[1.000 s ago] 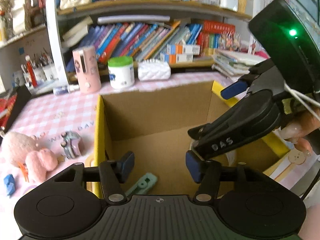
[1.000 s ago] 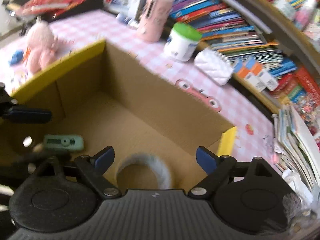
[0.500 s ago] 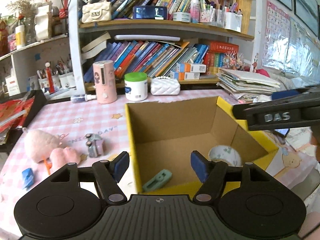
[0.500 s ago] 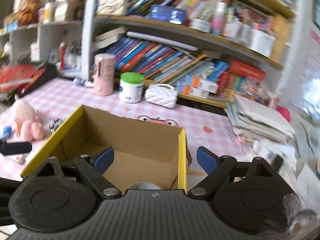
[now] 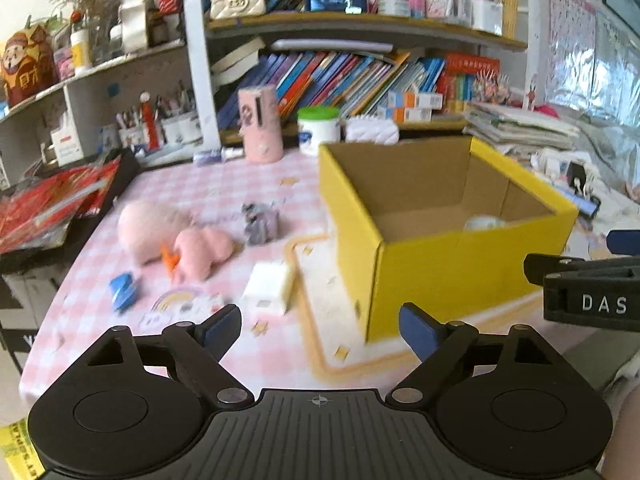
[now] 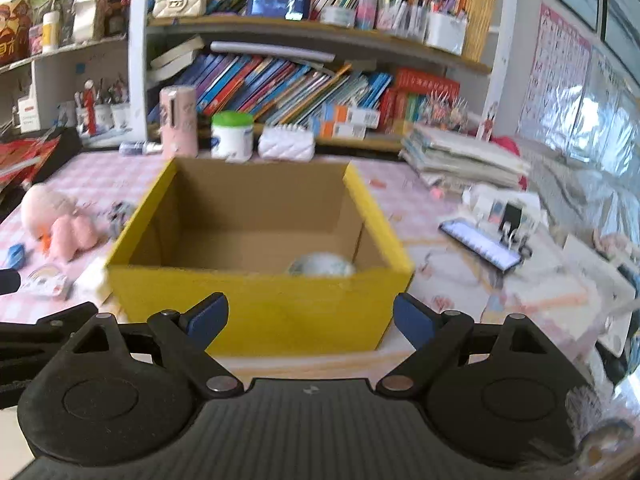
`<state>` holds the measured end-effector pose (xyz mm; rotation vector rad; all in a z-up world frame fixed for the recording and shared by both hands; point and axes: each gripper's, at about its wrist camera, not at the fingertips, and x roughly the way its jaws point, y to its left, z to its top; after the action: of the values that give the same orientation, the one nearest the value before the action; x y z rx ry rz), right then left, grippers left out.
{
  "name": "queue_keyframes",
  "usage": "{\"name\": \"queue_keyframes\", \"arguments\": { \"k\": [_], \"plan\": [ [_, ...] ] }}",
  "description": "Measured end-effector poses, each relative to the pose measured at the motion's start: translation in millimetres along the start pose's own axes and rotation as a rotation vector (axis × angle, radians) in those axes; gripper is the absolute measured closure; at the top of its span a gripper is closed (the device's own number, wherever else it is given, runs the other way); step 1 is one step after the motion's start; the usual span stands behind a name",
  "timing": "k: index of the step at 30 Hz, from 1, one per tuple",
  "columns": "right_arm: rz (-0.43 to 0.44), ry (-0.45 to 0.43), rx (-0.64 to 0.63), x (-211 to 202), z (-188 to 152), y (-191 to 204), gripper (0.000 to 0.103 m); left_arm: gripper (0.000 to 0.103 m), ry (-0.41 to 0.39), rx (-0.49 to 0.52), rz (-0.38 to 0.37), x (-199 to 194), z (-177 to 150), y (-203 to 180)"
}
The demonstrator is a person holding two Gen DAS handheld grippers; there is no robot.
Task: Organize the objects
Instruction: 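Withdraw both open grippers from the box back over the table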
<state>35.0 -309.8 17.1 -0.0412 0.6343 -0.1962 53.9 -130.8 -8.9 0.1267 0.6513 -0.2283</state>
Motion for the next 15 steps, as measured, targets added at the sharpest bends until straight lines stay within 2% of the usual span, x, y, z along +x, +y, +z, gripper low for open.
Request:
{"name": "queue_keyframes", "arguments": {
  "k": [7, 15],
  "plan": [
    [0.046, 0.078, 0.027, -15.4, -27.1, 34.6, 0.012, 0.014, 0.042, -0.009, 0.017, -17.5, -25.2, 29.0],
    [0.083, 0.112, -0.003, -29.8, -45.6, 71.7, 0.011, 0.014, 0.073, -0.027, 0.042, -34.8, -47.1, 56.0]
  ]
}}
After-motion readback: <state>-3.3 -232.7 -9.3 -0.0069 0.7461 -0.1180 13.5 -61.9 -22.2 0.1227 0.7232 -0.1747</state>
